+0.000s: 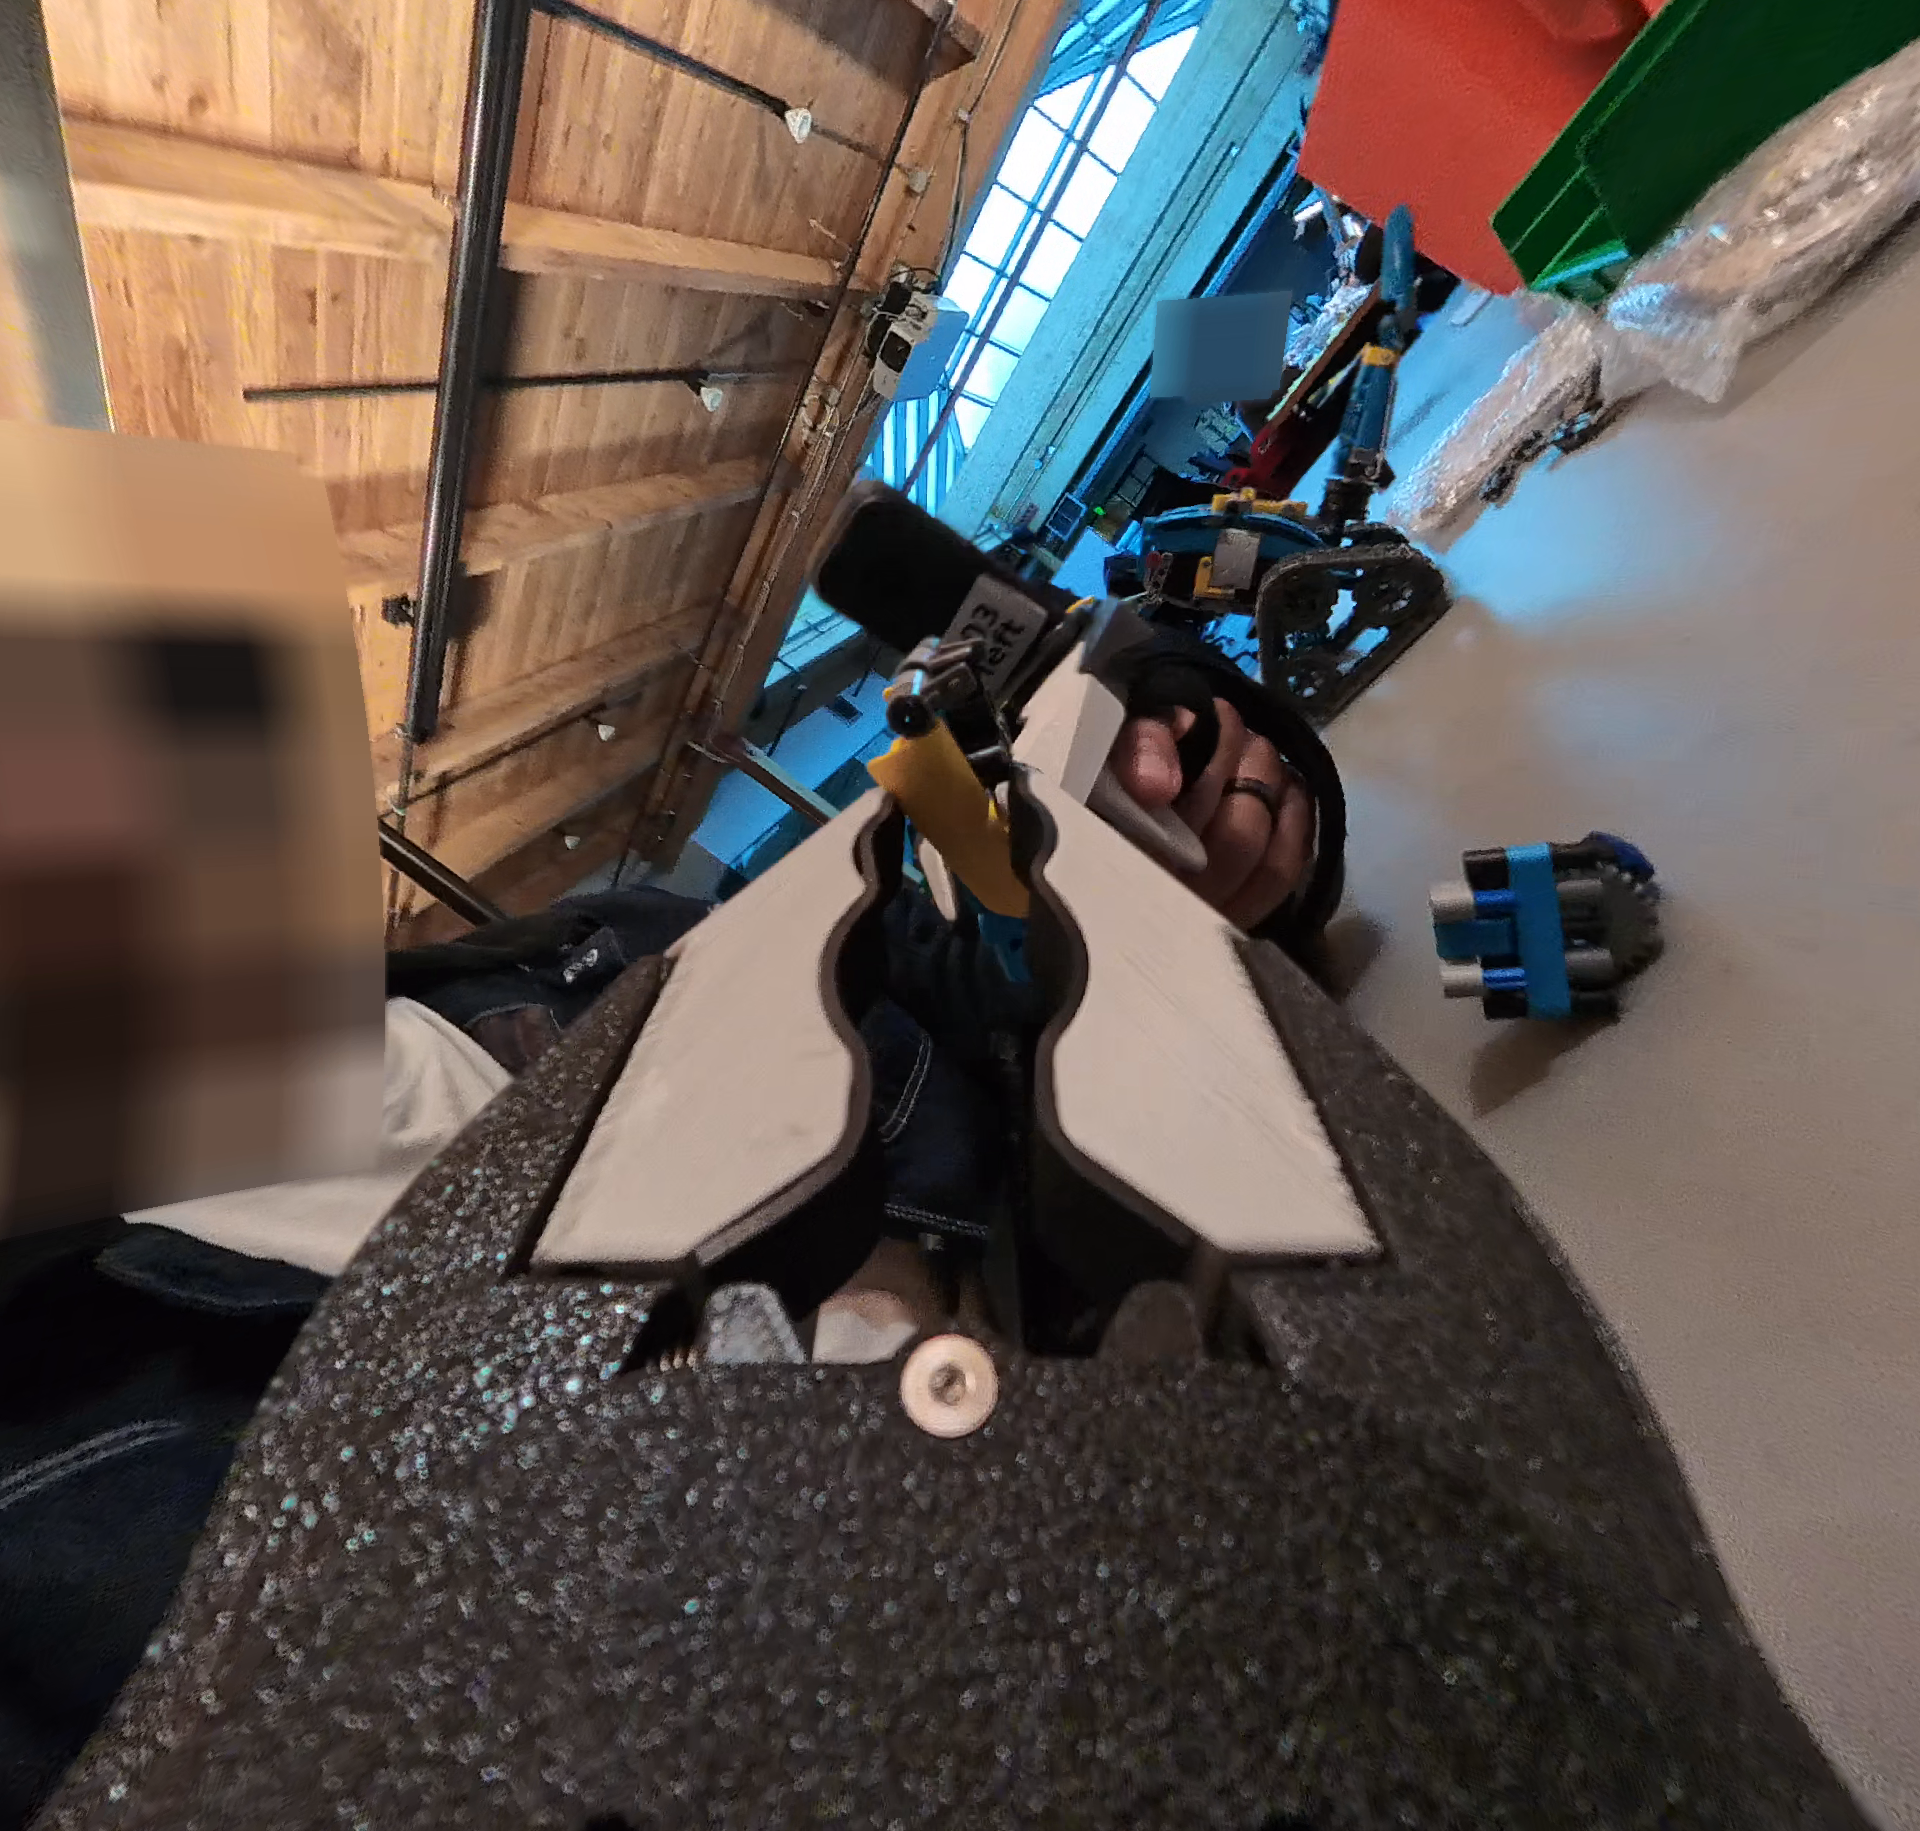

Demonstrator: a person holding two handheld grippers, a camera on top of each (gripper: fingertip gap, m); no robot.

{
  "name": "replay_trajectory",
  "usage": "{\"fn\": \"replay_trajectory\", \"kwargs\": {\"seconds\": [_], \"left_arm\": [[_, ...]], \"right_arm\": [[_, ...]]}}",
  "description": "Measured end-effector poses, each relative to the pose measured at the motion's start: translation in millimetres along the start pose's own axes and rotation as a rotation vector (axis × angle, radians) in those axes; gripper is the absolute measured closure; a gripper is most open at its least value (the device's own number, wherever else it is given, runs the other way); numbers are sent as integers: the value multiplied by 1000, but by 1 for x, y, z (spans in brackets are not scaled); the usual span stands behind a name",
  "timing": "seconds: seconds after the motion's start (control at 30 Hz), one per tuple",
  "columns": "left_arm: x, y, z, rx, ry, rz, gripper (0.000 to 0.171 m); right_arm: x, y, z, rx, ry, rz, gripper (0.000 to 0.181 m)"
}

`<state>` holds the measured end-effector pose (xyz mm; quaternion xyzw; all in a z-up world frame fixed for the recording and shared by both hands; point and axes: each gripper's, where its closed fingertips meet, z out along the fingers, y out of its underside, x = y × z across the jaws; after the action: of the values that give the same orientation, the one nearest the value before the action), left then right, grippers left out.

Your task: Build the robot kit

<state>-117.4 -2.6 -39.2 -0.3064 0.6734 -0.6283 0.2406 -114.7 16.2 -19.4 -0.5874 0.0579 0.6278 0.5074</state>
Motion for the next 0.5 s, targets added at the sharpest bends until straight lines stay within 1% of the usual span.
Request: {"fn": "replay_trajectory", "kwargs": {"seconds": [0.07, 0.1, 0.17, 0.2, 0.23, 0.27, 0.3, 0.33, 0.4, 0.5], "left_arm": [[-4, 4, 1, -24, -39, 34, 158], [-6, 3, 1, -22, -51, 32, 158], [-13, -1, -3, 2, -77, 5, 161], [-14, -6, -5, 26, -68, -27, 161], [-12, -9, -8, 51, -39, -71, 162], [-12, -11, -9, 63, -19, -115, 162], [-13, -11, -9, 66, -14, -144, 162], [-13, -10, -9, 68, -6, -156, 162], [-14, -11, -9, 70, -14, -158, 162], [-12, -10, -8, 74, 0, -171, 162]], "right_arm": [[4, -1, -2, 4, 12, 30, 160], [4, -2, -2, 11, 22, 11, 160], [0, -6, 1, 25, 59, -121, 160], [0, -7, 3, 20, 109, -215, 160], [5, -8, 2, 10, 192, -318, 158], [8, -10, 1, 11, 258, -413, 152], [7, -10, 1, 10, 287, -474, 159], [4, -7, 3, -7, 282, -505, 169], [4, -8, 4, -2, 302, -534, 169], [5, -7, 3, -10, 292, -516, 169]]}}
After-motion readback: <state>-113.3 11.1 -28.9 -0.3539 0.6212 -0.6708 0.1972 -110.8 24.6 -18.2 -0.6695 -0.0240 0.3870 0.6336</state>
